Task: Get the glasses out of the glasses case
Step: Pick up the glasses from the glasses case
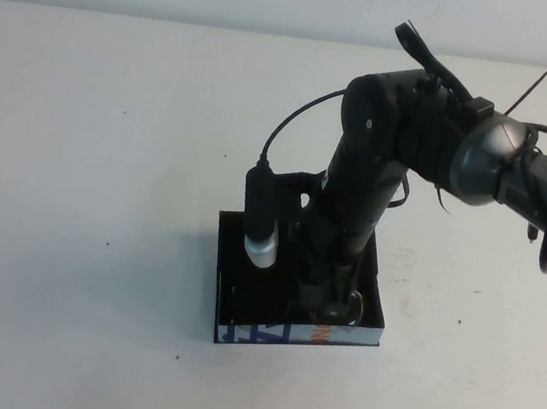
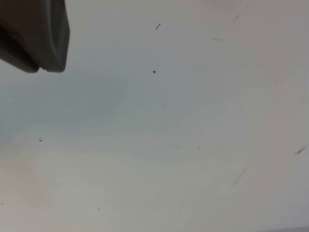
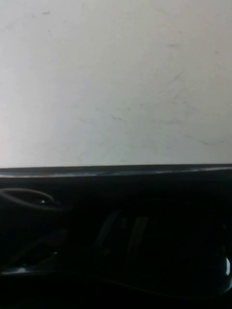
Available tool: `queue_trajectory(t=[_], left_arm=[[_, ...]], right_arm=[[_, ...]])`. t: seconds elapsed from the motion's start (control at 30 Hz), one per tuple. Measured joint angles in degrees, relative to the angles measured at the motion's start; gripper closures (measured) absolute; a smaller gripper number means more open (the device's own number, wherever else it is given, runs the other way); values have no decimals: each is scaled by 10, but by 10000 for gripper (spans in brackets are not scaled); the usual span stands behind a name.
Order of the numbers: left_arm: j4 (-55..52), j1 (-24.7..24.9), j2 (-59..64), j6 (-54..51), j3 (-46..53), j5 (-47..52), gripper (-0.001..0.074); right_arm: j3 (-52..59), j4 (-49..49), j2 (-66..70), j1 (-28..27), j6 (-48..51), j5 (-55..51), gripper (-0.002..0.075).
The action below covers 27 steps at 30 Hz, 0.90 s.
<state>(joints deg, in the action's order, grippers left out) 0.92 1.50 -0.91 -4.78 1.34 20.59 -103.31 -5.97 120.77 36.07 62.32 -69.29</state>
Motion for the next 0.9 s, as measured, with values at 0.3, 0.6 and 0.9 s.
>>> queue_trajectory(t=[0.3, 0.6, 0.9], left_arm=[[0, 0, 0, 0, 0, 0, 740], [0, 0, 0, 0, 0, 0, 740], [0, 0, 0, 0, 0, 0, 740]], right_arm=[[0, -9, 9, 0, -3, 8, 423], [0, -16, 27, 0, -3, 26, 423], [0, -17, 38, 1, -3, 36, 446]])
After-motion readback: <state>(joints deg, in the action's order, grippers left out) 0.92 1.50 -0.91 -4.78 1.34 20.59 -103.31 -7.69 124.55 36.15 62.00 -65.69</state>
